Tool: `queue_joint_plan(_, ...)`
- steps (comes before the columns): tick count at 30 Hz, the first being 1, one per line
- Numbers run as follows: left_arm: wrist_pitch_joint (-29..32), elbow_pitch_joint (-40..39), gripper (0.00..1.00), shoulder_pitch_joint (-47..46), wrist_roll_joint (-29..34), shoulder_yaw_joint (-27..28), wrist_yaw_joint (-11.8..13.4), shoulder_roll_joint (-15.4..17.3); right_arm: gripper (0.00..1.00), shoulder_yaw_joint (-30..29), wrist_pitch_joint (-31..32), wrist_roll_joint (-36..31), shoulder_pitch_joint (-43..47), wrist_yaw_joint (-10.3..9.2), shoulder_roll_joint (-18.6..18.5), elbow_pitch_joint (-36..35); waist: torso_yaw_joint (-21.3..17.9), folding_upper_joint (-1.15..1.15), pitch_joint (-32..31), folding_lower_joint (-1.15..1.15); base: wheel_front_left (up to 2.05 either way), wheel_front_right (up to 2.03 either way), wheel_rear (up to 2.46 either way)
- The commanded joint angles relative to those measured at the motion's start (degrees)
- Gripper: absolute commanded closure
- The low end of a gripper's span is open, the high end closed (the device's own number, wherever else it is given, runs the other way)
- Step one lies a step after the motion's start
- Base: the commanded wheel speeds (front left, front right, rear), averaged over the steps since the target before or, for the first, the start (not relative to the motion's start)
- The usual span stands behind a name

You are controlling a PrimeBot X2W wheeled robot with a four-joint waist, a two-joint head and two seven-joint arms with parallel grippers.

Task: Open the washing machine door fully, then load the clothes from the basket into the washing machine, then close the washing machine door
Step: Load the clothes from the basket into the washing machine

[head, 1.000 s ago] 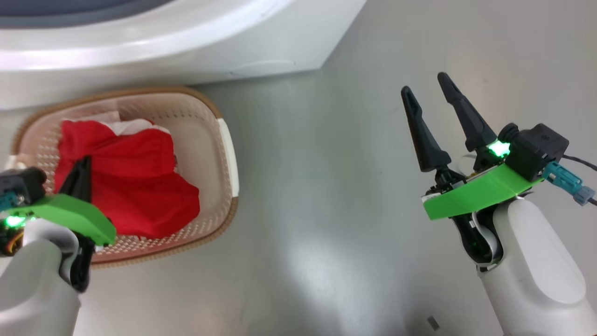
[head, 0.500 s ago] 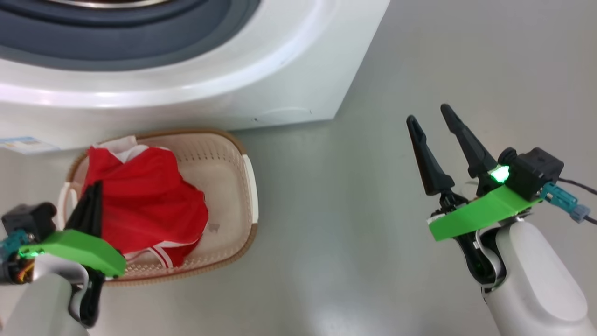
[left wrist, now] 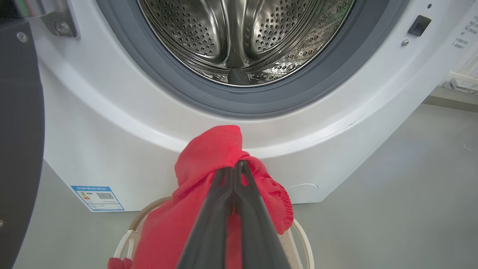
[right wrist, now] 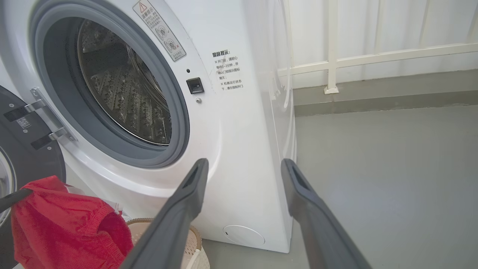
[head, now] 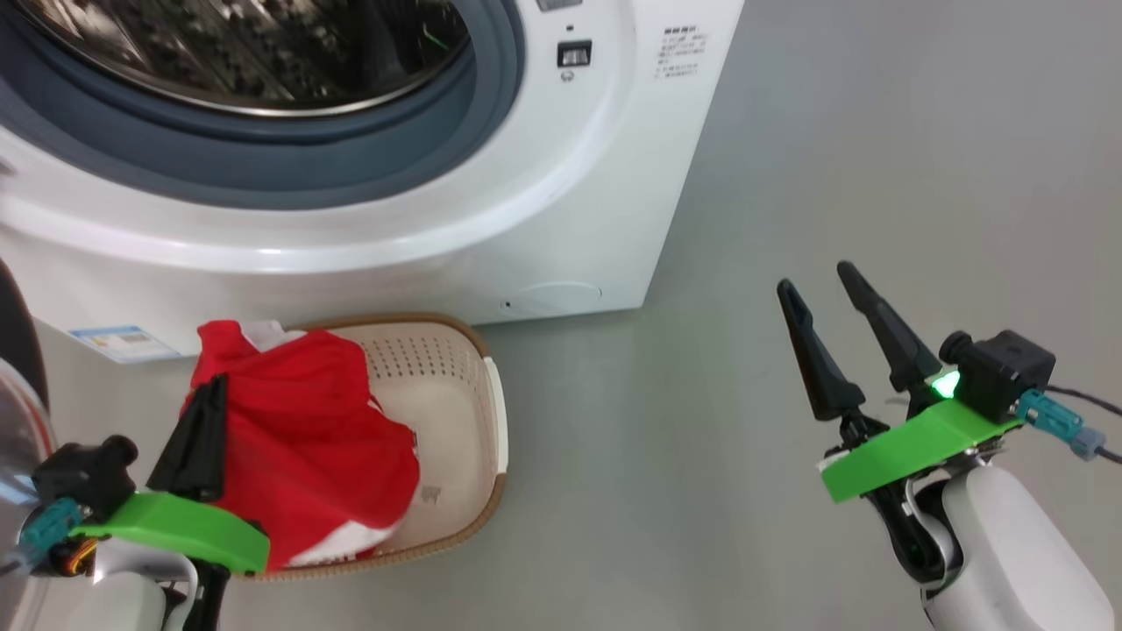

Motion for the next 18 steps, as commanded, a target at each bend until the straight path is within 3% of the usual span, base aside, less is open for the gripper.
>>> queue_joint_plan(1, -0.7, -2.4, 1.0, 0.6, 0.8, 2.4, 0.4, 1.7, 0.0, 1.1, -0.3, 0.7, 1.5, 0.09, -0.3, -1.1, 0.4, 0.0, -1.8, 0.0, 0.0, 0.0, 0.0)
queue_joint_plan(18, -0.2, -17.9, 1.0, 9.1, 2.4, 2.8, 3.2, 1.1, 0.0, 1.0, -0.3, 2.1, 6.2, 0.09, -1.9, -0.1, 0.8, 0.0, -8.4, 0.0, 0.0, 0.0, 0.0)
